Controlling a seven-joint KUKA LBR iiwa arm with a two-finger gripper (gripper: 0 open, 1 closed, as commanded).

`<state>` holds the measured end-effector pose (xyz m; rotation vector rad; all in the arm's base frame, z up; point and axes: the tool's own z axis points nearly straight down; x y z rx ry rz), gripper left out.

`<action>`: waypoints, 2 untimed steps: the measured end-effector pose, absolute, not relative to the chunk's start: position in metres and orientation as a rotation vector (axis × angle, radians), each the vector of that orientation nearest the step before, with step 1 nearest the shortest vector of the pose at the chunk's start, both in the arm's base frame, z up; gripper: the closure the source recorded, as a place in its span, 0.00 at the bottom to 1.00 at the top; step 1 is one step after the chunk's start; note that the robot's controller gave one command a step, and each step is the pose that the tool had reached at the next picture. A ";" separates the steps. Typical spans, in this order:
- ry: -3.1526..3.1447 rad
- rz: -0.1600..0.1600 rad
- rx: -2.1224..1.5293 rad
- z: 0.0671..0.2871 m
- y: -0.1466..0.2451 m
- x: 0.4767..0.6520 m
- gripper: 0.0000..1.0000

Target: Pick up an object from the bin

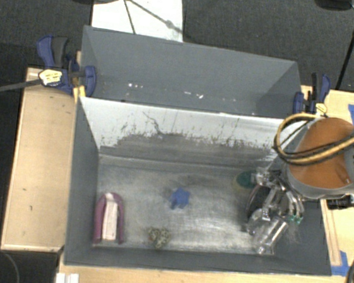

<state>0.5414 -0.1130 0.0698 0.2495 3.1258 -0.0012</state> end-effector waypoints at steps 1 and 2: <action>3.105 -0.002 0.421 0.114 -0.136 0.534 0.00; 3.113 -0.002 0.341 0.071 -0.125 0.530 0.00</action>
Offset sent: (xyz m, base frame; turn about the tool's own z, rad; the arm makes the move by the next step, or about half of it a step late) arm -0.0091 -0.0221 0.0424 0.1100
